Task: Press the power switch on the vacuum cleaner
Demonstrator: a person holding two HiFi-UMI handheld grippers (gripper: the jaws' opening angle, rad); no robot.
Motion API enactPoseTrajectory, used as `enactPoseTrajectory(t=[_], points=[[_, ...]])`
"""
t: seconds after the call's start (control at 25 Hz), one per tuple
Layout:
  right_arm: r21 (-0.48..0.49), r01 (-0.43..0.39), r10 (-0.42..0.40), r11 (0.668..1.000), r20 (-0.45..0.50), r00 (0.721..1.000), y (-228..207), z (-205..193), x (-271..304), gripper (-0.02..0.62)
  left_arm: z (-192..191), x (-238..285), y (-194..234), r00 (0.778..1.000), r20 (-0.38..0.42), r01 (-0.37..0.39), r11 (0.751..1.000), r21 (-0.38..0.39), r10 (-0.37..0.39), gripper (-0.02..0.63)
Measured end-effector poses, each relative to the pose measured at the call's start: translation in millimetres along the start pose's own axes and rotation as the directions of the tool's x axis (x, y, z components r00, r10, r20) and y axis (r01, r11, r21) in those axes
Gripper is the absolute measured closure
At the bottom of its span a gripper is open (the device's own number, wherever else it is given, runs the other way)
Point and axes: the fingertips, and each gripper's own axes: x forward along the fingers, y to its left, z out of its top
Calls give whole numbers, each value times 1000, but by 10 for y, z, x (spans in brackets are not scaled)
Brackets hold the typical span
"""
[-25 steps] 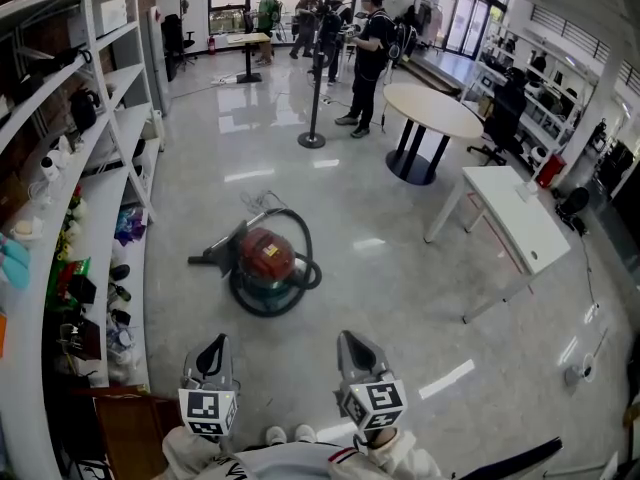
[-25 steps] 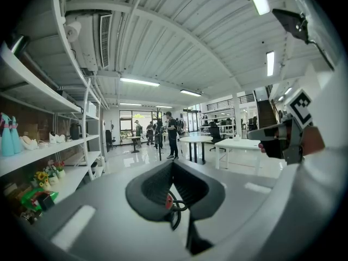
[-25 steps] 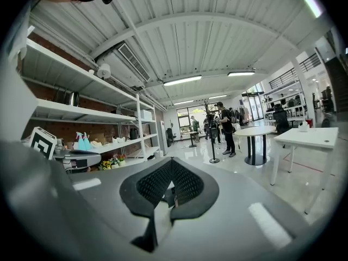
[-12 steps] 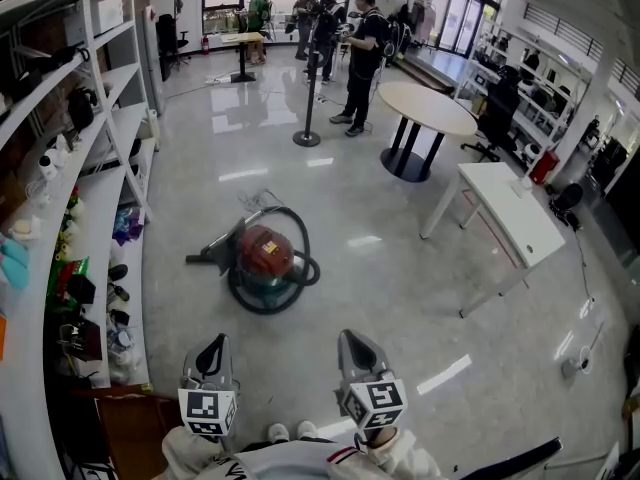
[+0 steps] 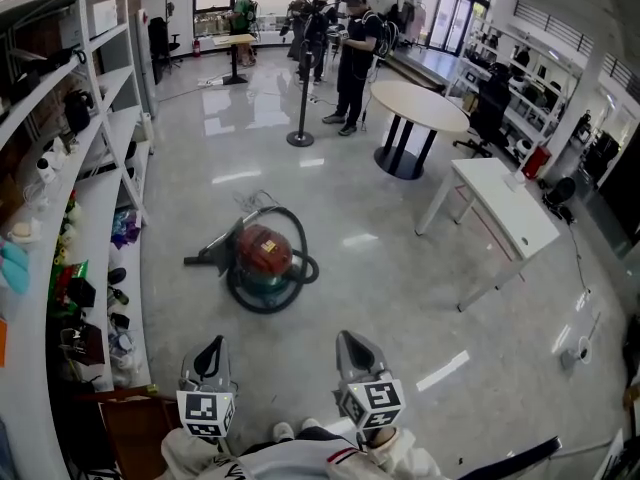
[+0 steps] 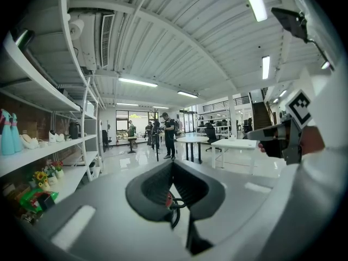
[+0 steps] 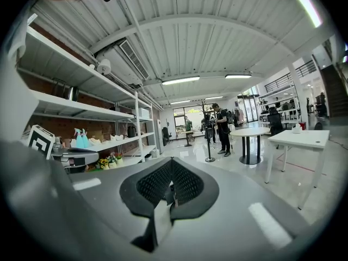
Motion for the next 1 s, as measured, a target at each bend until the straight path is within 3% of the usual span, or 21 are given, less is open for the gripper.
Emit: enactPoseTrajectory(t=[1.0], points=[[-23,23,-23,999,9,1000,75,34,2,595,-26,-15,137,1000,19,-1,1000,-20,2,606]])
